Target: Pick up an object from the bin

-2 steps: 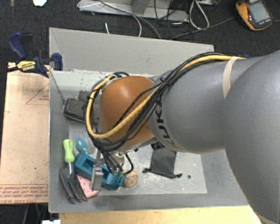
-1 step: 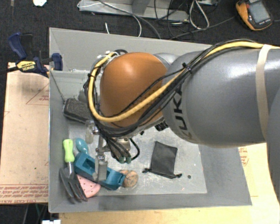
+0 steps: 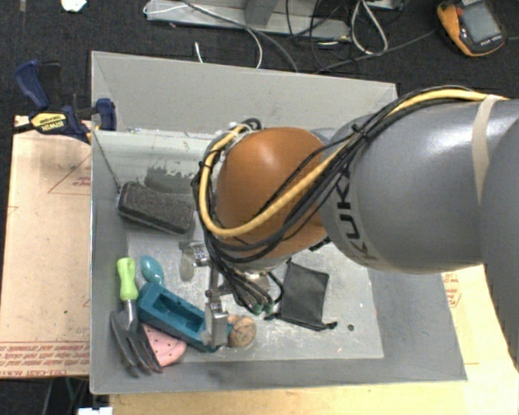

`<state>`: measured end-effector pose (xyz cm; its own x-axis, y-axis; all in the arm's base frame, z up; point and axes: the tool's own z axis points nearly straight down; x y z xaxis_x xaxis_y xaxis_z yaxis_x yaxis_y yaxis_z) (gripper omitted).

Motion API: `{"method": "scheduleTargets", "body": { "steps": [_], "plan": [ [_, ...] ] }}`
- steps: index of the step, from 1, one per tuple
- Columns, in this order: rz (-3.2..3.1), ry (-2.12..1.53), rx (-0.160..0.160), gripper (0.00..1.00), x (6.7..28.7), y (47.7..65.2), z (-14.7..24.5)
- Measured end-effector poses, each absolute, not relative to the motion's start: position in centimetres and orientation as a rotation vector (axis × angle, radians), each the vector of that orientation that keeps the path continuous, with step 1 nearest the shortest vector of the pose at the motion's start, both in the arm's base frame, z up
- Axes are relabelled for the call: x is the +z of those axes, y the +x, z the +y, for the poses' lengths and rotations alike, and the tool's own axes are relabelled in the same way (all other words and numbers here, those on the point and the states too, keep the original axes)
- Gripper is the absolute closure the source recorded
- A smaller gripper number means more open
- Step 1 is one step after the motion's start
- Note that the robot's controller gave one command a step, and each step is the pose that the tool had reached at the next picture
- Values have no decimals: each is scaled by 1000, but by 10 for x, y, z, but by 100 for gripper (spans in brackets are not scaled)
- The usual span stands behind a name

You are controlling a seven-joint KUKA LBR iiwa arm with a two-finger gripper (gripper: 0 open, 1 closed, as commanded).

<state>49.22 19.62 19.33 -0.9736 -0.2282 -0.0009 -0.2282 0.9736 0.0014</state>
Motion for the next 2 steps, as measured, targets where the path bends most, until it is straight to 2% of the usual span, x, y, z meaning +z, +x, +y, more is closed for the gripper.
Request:
{"method": "scheduleTargets", "body": {
  "steps": [1, 2],
  "plan": [
    [3133, -267, 4, 0, 161, 488, 191],
    [3141, 38, 4, 0, 99, 501, 191]
  ]
}}
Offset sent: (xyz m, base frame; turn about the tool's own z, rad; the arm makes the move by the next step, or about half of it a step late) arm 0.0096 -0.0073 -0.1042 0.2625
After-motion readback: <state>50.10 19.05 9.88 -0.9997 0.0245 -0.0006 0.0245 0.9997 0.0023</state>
